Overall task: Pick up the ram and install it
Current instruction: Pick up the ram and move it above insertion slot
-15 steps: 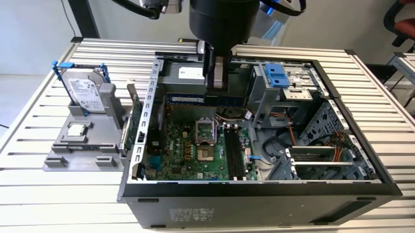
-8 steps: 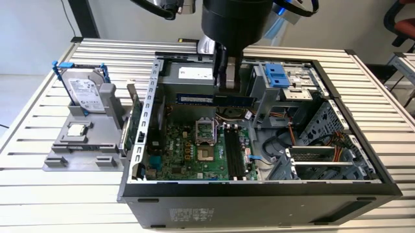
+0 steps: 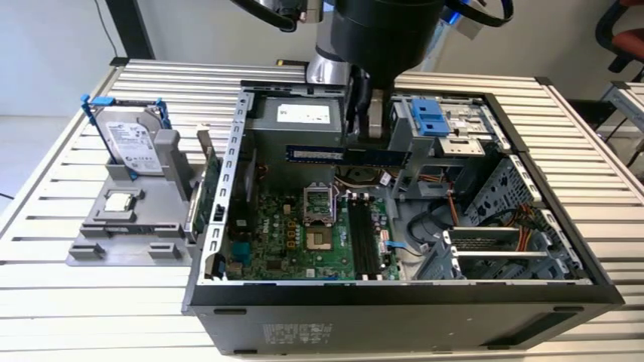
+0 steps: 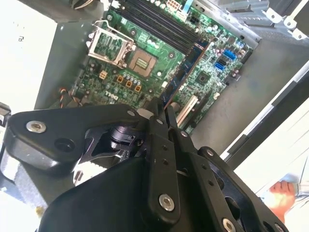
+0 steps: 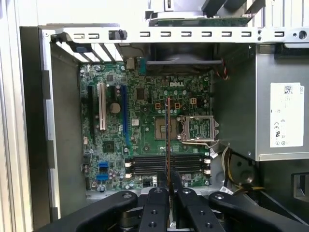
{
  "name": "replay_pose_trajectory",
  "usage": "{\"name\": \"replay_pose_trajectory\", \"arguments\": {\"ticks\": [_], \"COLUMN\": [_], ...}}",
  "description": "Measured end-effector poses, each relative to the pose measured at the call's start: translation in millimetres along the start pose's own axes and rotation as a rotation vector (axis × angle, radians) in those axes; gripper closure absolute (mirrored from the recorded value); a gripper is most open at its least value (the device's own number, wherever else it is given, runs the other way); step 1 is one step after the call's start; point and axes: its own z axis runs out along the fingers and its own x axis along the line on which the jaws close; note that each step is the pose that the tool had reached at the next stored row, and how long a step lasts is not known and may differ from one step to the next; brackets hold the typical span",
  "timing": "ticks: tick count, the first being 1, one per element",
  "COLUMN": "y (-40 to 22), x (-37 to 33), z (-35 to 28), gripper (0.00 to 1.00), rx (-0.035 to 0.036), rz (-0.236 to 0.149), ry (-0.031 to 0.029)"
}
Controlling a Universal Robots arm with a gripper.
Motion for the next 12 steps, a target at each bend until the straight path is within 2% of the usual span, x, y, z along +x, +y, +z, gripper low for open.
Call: {"name": "replay_pose_trajectory", "arguments": {"ticks": [12], "y": [-14.7], "x": [-1.9], "z": [0.0], "gripper": [1.00], "rx": [0.0000], "rz": [0.000], "ry": [0.0000]}}
